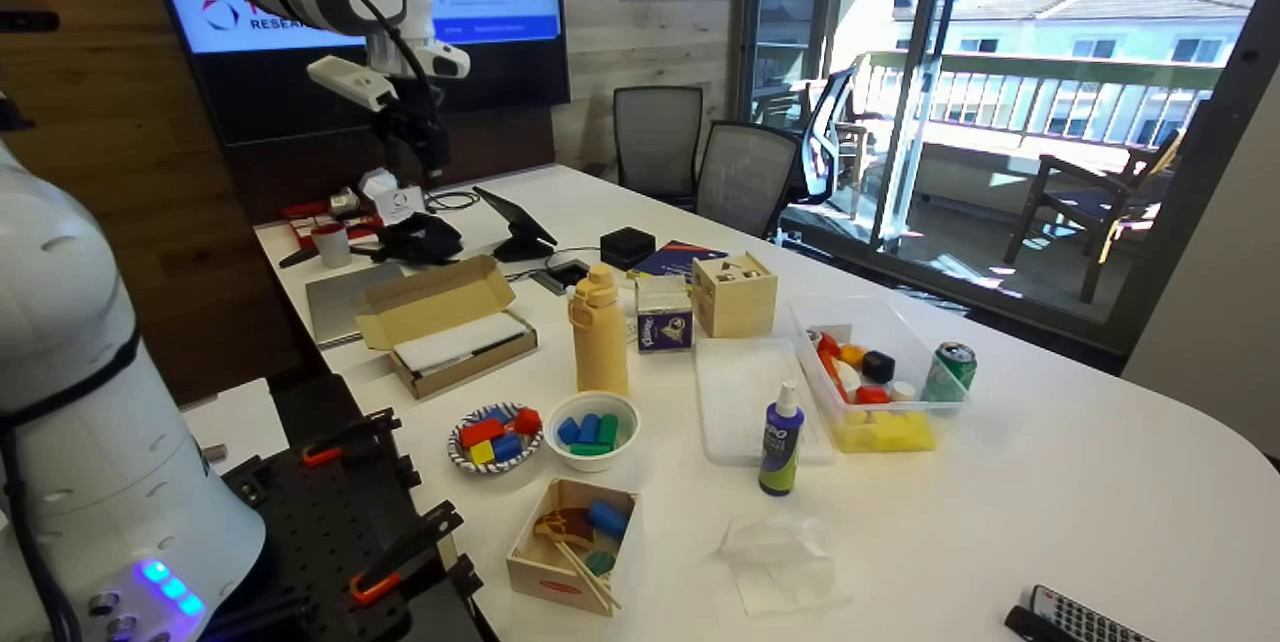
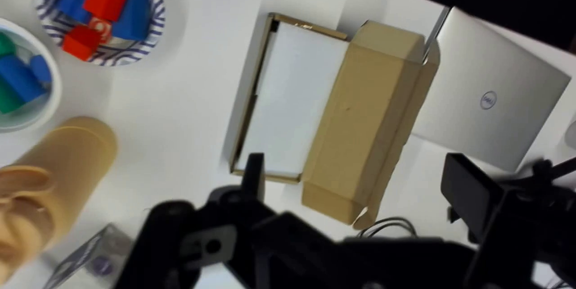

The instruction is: Pick up the box and move it slightly to the right

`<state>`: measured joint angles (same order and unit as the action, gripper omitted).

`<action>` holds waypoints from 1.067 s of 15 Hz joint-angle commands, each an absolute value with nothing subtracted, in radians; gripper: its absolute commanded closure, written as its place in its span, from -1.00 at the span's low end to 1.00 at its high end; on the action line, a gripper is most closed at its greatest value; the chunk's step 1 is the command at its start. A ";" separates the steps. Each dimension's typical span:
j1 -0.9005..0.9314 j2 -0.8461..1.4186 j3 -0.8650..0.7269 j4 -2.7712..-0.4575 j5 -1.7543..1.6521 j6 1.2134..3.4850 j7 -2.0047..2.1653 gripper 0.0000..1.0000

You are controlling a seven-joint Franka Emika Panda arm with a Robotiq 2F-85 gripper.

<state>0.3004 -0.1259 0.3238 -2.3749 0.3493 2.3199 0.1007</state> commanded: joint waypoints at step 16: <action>0.772 1.000 0.214 -1.401 0.006 2.254 0.344 -1.00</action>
